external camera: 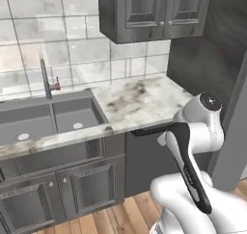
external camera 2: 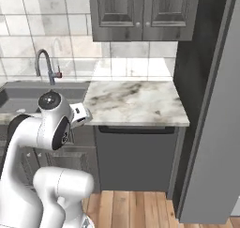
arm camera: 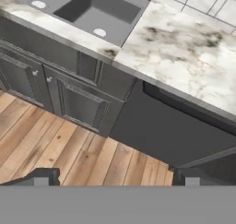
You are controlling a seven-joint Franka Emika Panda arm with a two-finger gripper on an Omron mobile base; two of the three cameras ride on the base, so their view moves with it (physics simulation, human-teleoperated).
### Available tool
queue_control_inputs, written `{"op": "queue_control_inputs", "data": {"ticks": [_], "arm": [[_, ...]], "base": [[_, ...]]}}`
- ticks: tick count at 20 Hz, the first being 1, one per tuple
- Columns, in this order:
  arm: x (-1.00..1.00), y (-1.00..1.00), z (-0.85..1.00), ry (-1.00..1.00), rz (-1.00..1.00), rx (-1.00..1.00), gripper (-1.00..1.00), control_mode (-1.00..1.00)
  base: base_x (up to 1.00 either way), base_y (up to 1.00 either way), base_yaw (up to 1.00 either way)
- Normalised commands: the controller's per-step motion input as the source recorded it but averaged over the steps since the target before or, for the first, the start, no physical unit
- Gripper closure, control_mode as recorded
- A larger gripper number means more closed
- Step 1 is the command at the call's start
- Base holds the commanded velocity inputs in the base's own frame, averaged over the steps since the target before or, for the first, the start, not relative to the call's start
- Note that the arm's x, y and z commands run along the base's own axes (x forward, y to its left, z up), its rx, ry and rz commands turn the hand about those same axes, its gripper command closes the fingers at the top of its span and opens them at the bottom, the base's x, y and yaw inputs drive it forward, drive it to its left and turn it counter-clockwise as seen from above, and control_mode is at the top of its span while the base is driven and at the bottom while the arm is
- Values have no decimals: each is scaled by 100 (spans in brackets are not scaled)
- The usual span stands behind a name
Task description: Pick the egg and butter from the fridge and place them by the bowl for mixing.
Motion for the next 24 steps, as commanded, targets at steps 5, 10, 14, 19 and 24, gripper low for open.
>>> {"op": "queue_control_inputs", "data": {"ticks": [5,10,14,19,24], "arm": [[0,0,0,0,0,0,-100,100],[0,0,0,0,0,0,-100,100],[0,0,0,0,0,0,-100,100],[0,0,0,0,0,0,-100,100],[0,0,0,0,0,0,-100,100]], "base": [[-15,-36,0],[7,-100,0],[10,-100,0],[-19,-100,0],[-30,-98,-10]]}}
